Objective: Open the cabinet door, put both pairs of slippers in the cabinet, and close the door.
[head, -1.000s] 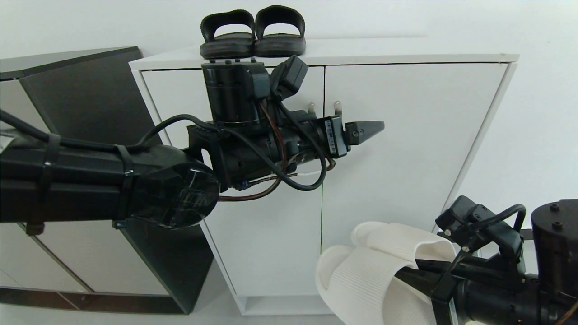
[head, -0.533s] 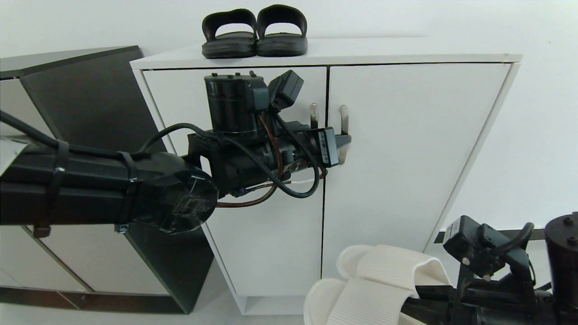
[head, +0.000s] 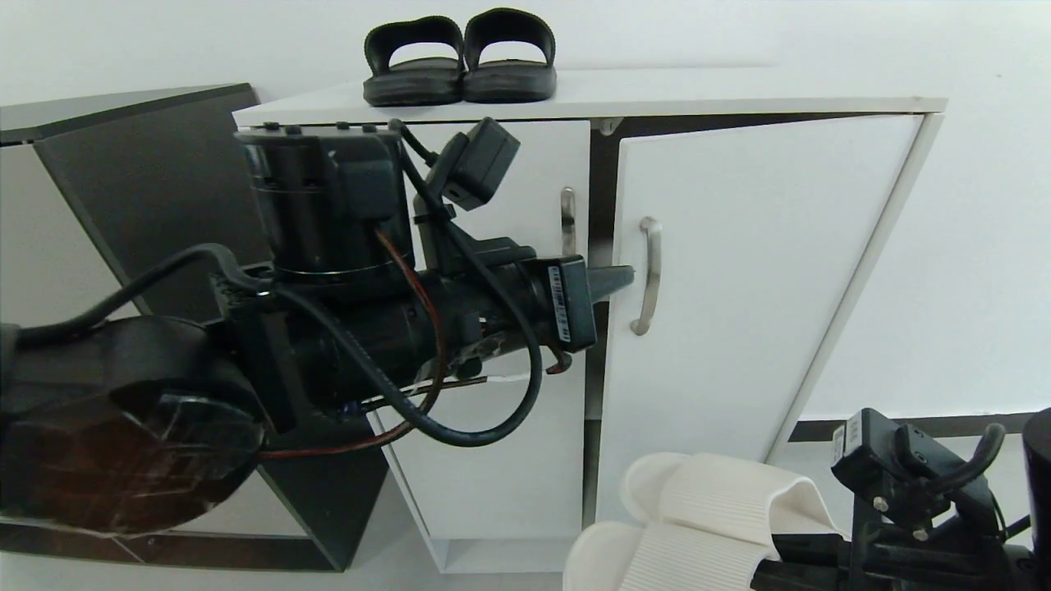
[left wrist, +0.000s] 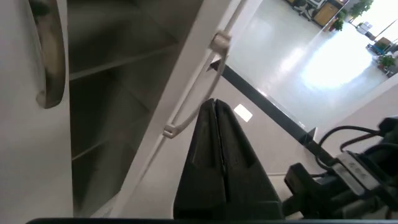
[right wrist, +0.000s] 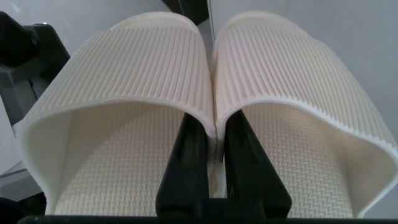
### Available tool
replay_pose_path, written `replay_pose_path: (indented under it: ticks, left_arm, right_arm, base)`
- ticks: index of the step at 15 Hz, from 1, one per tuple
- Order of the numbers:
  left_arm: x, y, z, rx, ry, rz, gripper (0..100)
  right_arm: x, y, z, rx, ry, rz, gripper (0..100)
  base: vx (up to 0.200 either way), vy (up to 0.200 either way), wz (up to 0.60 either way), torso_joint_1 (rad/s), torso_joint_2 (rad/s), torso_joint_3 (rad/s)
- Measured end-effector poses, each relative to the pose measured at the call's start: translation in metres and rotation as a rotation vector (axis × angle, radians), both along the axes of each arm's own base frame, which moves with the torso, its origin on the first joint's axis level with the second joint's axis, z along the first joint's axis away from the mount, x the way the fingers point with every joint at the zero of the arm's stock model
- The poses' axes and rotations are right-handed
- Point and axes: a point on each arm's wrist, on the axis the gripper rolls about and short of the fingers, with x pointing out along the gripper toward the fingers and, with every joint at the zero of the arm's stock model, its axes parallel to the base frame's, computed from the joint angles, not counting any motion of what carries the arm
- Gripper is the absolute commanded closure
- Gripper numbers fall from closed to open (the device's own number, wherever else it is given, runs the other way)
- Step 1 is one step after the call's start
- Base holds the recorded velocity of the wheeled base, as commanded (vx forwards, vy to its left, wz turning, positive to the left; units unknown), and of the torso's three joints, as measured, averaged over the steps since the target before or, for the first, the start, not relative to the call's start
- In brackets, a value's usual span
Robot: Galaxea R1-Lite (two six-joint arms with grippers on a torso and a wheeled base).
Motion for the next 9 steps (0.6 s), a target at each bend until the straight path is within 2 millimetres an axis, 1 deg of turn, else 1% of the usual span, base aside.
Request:
replay_pose_path:
  ticks: [1, 2, 5, 7, 9]
  left_arm:
    - [-0.003, 0.005, 0.004, -0.009, -0.010, 0.006, 100]
    - [-0.002, 0.012, 0.008, -0.019, -0.019, 0.027, 100]
    - [0.009, 0.032, 0.021, -0.049, -0.055, 0.099, 100]
    - [0.012, 0.038, 0.031, -0.080, -0.092, 0.104, 100]
    - [0.016, 0.038, 0.037, -0.085, -0.098, 0.104, 100]
  right_arm:
    - [0.000, 0.000, 0.000, 0.000, -0.001, 0.000, 100]
    - [0.000, 0.000, 0.000, 0.001, -0.002, 0.000, 100]
    - [0.000, 0.000, 0.000, 0.001, -0.003, -0.001, 100]
    - [0.000, 0.000, 0.000, 0.000, -0.002, -0.001, 100]
    - [0.000, 0.000, 0.000, -0.001, -0.002, -0.001, 100]
  base:
    - [0.000, 0.000, 0.00, 0.000, 0.00, 0.000]
    - [0.000, 0.000, 0.00, 0.000, 0.00, 0.000]
    - [0.000, 0.000, 0.00, 0.000, 0.00, 0.000]
    - [0.000, 0.000, 0.00, 0.000, 0.00, 0.000]
    - [0.000, 0.000, 0.00, 0.000, 0.00, 0.000]
